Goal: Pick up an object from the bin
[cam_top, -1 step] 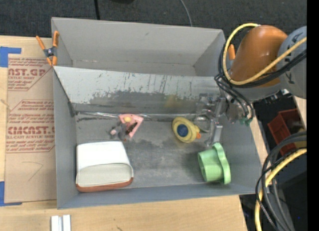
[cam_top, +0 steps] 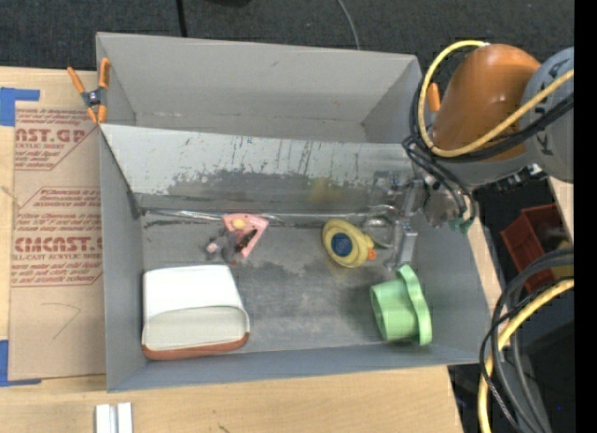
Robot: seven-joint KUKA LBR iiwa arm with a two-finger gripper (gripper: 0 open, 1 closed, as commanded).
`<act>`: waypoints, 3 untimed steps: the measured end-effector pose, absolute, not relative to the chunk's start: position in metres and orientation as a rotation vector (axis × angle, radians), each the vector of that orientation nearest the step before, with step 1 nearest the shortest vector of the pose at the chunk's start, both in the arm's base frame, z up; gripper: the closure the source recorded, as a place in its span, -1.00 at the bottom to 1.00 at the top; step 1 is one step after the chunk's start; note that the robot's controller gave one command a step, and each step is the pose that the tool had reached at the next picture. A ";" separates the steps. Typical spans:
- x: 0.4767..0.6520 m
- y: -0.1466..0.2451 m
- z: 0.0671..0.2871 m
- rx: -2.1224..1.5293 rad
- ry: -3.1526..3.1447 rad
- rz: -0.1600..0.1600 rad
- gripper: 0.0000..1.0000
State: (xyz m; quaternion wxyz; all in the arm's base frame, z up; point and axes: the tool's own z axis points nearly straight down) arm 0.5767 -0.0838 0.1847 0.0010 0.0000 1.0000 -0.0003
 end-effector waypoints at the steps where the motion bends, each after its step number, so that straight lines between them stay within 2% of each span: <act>1: 0.586 -0.085 0.151 0.000 3.131 -0.003 -1.00; 2: 0.580 -0.082 0.110 0.110 3.139 0.002 -1.00; 3: 0.586 -0.092 0.080 0.072 3.129 0.000 1.00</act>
Offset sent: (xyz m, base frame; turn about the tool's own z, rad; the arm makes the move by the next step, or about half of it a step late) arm 0.0011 0.0018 -0.0801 0.0808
